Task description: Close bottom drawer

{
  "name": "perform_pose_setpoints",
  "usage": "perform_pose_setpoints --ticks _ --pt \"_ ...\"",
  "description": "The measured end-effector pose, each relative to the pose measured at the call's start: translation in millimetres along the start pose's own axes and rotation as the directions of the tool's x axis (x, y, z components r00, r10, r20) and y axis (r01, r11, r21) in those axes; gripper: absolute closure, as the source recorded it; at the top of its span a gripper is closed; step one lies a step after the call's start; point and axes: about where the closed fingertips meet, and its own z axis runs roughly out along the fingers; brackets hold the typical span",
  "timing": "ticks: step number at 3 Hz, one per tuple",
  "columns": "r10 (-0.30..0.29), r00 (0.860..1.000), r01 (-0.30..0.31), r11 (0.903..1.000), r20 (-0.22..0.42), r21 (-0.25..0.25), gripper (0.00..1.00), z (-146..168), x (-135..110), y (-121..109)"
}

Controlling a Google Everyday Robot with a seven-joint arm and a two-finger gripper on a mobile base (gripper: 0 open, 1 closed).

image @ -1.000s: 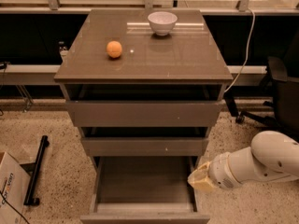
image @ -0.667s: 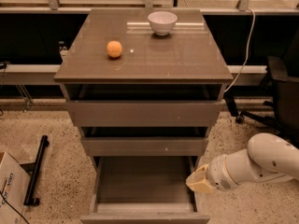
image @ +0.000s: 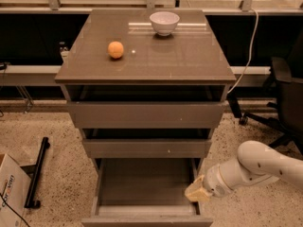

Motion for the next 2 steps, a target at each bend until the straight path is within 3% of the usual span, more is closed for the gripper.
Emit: perform_pose_setpoints --ticks 1,2 --pt "0.038 0.998 -0.04 0.9979 -0.046 -0.051 1.0 22.8 19.7 -10.7" --pt "0.04 0.998 -0.043 0.9976 -0.052 -0.054 1.0 27.6 21.2 -9.0"
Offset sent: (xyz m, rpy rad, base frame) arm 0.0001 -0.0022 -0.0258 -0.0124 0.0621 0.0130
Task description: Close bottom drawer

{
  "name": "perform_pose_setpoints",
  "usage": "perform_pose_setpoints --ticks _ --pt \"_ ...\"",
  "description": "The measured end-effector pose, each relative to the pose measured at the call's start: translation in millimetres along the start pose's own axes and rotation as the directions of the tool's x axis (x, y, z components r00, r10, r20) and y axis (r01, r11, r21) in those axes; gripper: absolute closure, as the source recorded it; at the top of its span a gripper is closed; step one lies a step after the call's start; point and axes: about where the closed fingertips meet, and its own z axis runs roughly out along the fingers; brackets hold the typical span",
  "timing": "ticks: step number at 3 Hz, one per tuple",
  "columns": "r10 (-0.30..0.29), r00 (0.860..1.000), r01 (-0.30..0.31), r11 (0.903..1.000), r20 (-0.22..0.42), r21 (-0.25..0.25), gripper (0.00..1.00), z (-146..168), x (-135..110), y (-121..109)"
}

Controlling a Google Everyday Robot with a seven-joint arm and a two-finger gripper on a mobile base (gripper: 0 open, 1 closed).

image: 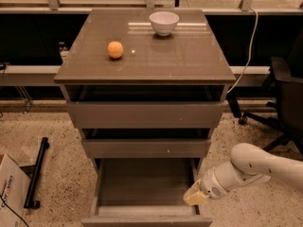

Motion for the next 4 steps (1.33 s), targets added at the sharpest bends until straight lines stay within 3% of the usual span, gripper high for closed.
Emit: perform_pose_setpoints --ticks 4 --pt "0.054 0.998 -0.054 0.9985 0.015 0.008 1.0 83 55 -17"
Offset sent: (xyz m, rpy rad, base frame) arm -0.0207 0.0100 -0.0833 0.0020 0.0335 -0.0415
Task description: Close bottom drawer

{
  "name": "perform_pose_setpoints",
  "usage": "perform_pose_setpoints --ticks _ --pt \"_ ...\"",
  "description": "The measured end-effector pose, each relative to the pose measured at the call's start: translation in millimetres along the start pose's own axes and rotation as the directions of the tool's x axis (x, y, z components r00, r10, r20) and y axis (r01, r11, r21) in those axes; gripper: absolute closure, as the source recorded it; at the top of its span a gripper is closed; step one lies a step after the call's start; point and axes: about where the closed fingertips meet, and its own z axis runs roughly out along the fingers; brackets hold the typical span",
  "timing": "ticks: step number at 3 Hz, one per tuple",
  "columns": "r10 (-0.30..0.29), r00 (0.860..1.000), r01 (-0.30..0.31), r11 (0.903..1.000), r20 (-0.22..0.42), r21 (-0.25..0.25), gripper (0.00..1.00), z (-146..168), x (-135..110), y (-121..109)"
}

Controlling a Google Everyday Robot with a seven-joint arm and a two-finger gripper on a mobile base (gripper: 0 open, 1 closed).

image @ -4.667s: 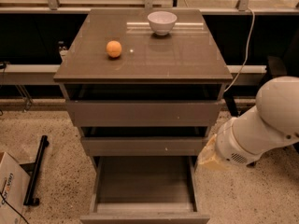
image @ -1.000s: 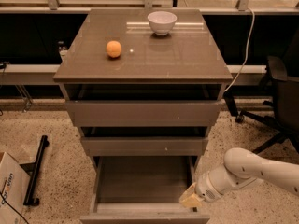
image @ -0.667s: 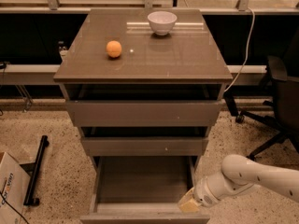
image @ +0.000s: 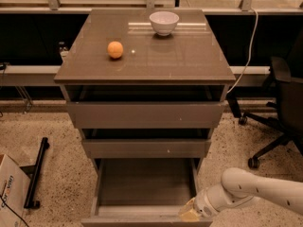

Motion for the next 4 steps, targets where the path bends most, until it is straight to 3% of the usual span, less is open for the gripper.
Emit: perform_pose_setpoints --ticks 4 --pt "0.111 0.993 -0.109 0.9931 0.05 -0.044 1.0 60 54 -35"
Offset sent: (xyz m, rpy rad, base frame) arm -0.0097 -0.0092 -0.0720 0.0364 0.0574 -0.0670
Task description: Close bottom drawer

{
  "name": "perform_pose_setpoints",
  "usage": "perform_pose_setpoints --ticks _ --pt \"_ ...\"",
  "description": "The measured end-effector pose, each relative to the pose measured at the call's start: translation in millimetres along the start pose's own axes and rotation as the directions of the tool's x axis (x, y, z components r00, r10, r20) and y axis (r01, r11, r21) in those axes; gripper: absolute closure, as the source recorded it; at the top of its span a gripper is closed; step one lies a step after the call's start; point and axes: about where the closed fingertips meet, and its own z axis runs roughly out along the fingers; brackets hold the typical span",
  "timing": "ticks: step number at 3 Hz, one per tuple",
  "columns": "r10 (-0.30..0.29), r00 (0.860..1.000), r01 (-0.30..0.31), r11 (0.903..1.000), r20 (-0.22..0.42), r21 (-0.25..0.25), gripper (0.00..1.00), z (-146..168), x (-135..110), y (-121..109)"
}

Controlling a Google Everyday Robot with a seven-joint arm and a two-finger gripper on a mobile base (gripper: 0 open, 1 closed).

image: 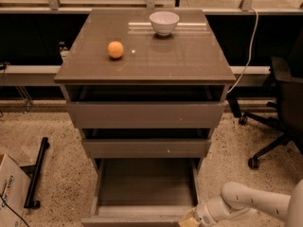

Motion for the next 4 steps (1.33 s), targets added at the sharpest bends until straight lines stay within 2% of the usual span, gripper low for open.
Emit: perform_pose_setpoints --ticks 2,4 --pt "0.075 0.996 -0.074 0.9964 0.038 -0.041 1.0 23 24 -17" --pt "0.14 0.989 -0.137 0.9884 0.048 -0.066 1.0 42 41 -30"
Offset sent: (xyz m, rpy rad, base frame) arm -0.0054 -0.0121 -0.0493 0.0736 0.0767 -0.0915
